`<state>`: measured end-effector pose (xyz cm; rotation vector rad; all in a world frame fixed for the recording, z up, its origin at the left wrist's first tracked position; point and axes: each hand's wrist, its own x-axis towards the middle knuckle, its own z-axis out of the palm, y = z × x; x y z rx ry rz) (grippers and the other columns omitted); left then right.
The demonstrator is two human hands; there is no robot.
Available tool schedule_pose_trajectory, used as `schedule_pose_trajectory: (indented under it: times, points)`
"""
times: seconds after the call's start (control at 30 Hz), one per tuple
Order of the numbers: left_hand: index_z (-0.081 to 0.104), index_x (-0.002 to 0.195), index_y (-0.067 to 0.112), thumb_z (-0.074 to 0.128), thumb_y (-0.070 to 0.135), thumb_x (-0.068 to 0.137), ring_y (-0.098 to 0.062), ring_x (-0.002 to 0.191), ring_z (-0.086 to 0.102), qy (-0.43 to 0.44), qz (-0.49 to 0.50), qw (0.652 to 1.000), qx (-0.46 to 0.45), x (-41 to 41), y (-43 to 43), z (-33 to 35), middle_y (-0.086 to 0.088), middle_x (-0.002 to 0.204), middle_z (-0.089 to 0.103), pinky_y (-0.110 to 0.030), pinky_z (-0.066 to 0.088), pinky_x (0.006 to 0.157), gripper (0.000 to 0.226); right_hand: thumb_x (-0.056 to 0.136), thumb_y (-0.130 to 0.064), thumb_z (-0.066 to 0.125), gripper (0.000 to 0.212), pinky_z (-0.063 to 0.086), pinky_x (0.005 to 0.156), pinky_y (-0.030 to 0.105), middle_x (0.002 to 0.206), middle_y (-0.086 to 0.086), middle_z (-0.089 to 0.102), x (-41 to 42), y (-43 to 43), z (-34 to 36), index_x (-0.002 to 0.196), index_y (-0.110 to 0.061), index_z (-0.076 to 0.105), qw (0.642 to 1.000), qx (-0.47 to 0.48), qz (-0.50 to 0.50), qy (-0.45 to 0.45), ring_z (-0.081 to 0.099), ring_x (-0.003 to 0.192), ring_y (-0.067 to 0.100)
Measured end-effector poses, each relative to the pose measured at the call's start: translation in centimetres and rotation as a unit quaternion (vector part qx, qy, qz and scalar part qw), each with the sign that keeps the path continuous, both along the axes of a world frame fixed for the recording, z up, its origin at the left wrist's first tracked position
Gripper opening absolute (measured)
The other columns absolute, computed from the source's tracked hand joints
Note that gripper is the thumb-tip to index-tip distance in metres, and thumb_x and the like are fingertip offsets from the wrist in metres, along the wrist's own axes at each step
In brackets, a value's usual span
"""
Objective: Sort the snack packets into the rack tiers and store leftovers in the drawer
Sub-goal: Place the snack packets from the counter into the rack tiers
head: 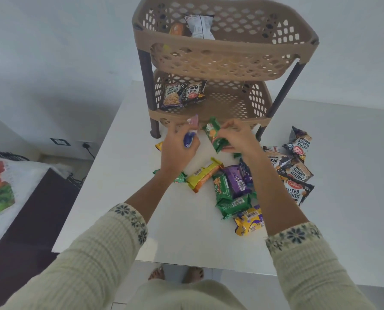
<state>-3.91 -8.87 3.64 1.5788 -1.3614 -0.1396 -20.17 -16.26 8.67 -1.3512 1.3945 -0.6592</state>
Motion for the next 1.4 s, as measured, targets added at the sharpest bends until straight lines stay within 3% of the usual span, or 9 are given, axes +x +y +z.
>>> schedule_pose_trajectory:
  times: [0.3, 0.47, 0.67, 0.77, 0.9, 1.0, 1.2, 1.33, 1.4]
  points:
    - [0.070, 0.110, 0.008, 0.065, 0.013, 0.088, -0.011, 0.101, 0.056, -0.012, -0.014, 0.991, -0.129, 0.0, -3.7, 2.5, -0.012, 0.112, 0.057, -0.029, 0.055, 0.081, 0.023, 0.081, -0.013, 0.073, 0.020, 0.062, 0.070, 0.035, 0.112, 0.006, 0.066, -0.5, -5.9, 3.7, 0.097, -0.014, 0.062, 0.998, -0.058, -0.021, -0.018, 0.069, 0.094, 0.020]
    - [0.070, 0.114, 0.010, 0.058, 0.020, 0.093, -0.025, 0.097, 0.060, -0.136, -0.028, 0.990, -0.012, 0.6, -6.2, 2.6, -0.013, 0.118, 0.057, -0.039, 0.054, 0.074, 0.026, 0.079, -0.014, 0.072, 0.017, 0.060, 0.066, 0.032, 0.109, 0.006, 0.065, 0.5, -10.1, 2.0, 0.092, -0.017, 0.062, 0.995, -0.080, -0.021, 0.046, 0.064, 0.102, 0.023]
    - [0.070, 0.116, 0.014, 0.057, 0.024, 0.094, -0.026, 0.106, 0.058, -0.206, -0.032, 0.973, 0.099, 1.1, -9.7, 2.6, -0.010, 0.125, 0.056, -0.040, 0.053, 0.080, 0.028, 0.081, -0.015, 0.069, 0.027, 0.054, 0.090, 0.039, 0.114, 0.012, 0.065, 1.3, -15.1, -1.1, 0.106, -0.006, 0.066, 0.989, -0.055, -0.007, 0.136, 0.061, 0.107, 0.029]
    - [0.070, 0.117, 0.015, 0.059, 0.026, 0.094, -0.029, 0.102, 0.061, -0.224, -0.048, 0.963, 0.141, 1.1, -11.3, 2.8, -0.009, 0.126, 0.055, -0.040, 0.053, 0.081, 0.028, 0.091, -0.016, 0.055, 0.021, 0.048, 0.080, 0.035, 0.116, 0.011, 0.063, 1.3, -17.0, -2.1, 0.106, -0.004, 0.062, 0.987, -0.031, -0.005, 0.160, 0.060, 0.111, 0.030]
    - [0.069, 0.119, 0.018, 0.061, 0.027, 0.093, -0.026, 0.107, 0.060, -0.255, -0.075, 0.946, 0.183, 0.6, -13.3, 3.1, -0.006, 0.126, 0.056, -0.041, 0.054, 0.083, 0.029, 0.096, -0.014, 0.052, 0.026, 0.051, 0.092, 0.042, 0.122, 0.014, 0.063, 1.0, -19.0, -2.5, 0.116, -0.003, 0.062, 0.986, -0.014, -0.010, 0.165, 0.060, 0.114, 0.032]
    - [0.069, 0.119, 0.020, 0.063, 0.026, 0.092, -0.027, 0.110, 0.058, -0.265, -0.075, 0.940, 0.200, 0.0, -14.7, 3.1, -0.005, 0.125, 0.057, -0.041, 0.051, 0.087, 0.028, 0.095, -0.005, 0.053, 0.018, 0.049, 0.080, 0.036, 0.115, 0.010, 0.063, 0.5, -19.6, -3.1, 0.109, -0.003, 0.064, 0.992, -0.008, 0.000, 0.127, 0.060, 0.113, 0.028]
    - [0.066, 0.124, 0.013, 0.062, 0.016, 0.091, -0.031, 0.109, 0.061, -0.260, -0.125, 0.900, 0.326, -1.1, -17.5, 3.9, -0.012, 0.125, 0.061, -0.035, 0.049, 0.092, 0.033, 0.092, -0.008, 0.051, 0.030, 0.045, 0.104, 0.043, 0.124, 0.014, 0.062, -0.3, -20.4, -4.2, 0.113, -0.010, 0.071, 0.963, -0.102, 0.100, 0.230, 0.056, 0.113, 0.030]
    - [0.065, 0.120, 0.005, 0.061, 0.008, 0.088, -0.037, 0.111, 0.058, -0.297, -0.074, 0.893, 0.329, -1.4, -18.4, 3.5, -0.016, 0.124, 0.058, -0.041, 0.046, 0.088, 0.032, 0.088, -0.011, 0.057, 0.024, 0.051, 0.096, 0.040, 0.114, 0.012, 0.068, 0.0, -20.3, -4.4, 0.104, -0.010, 0.074, 0.937, -0.179, 0.091, 0.287, 0.062, 0.102, 0.029]
    - [0.070, 0.109, 0.008, 0.063, 0.006, 0.086, -0.036, 0.104, 0.061, -0.289, -0.102, 0.887, 0.345, -1.6, -18.9, 3.0, -0.012, 0.108, 0.062, -0.039, 0.048, 0.080, 0.024, 0.090, -0.011, 0.057, 0.021, 0.052, 0.092, 0.039, 0.108, 0.011, 0.070, 0.1, -20.3, -4.6, 0.102, -0.008, 0.073, 0.926, -0.190, 0.100, 0.310, 0.064, 0.098, 0.028]
